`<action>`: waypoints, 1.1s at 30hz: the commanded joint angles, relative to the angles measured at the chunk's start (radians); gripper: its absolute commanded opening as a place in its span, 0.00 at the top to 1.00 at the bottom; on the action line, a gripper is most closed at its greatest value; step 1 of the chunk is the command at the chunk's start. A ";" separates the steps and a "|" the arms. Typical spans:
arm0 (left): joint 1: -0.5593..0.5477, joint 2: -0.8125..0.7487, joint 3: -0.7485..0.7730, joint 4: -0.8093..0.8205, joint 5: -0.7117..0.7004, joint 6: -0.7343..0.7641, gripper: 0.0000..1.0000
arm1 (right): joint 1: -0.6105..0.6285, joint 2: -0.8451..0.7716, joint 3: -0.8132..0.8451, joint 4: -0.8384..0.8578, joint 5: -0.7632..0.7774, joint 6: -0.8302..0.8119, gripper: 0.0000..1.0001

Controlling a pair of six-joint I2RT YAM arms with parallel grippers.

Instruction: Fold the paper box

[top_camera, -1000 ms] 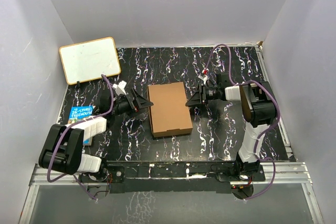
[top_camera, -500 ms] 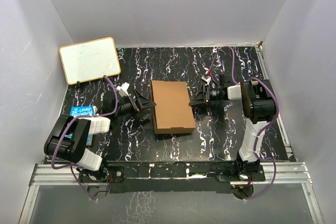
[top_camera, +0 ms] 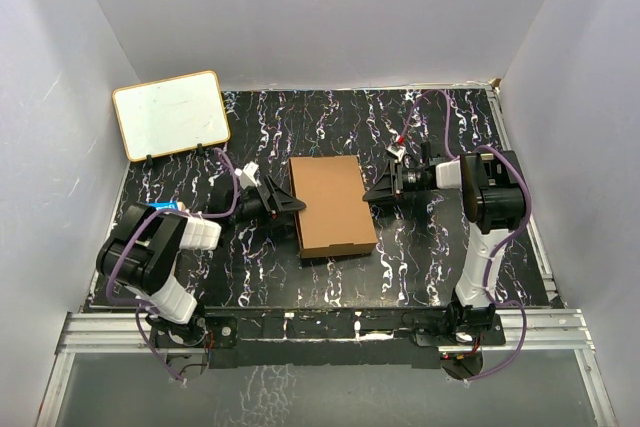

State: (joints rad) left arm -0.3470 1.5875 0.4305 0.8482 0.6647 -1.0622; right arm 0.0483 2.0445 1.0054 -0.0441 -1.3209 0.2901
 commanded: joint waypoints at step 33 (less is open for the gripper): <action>-0.018 -0.137 0.080 -0.222 -0.037 0.168 0.03 | -0.023 0.064 0.028 -0.080 0.244 -0.130 0.63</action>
State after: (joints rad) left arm -0.3687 1.4509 0.5255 0.5724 0.5919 -0.8902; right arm 0.0387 2.0556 1.0325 -0.1139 -1.3075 0.2592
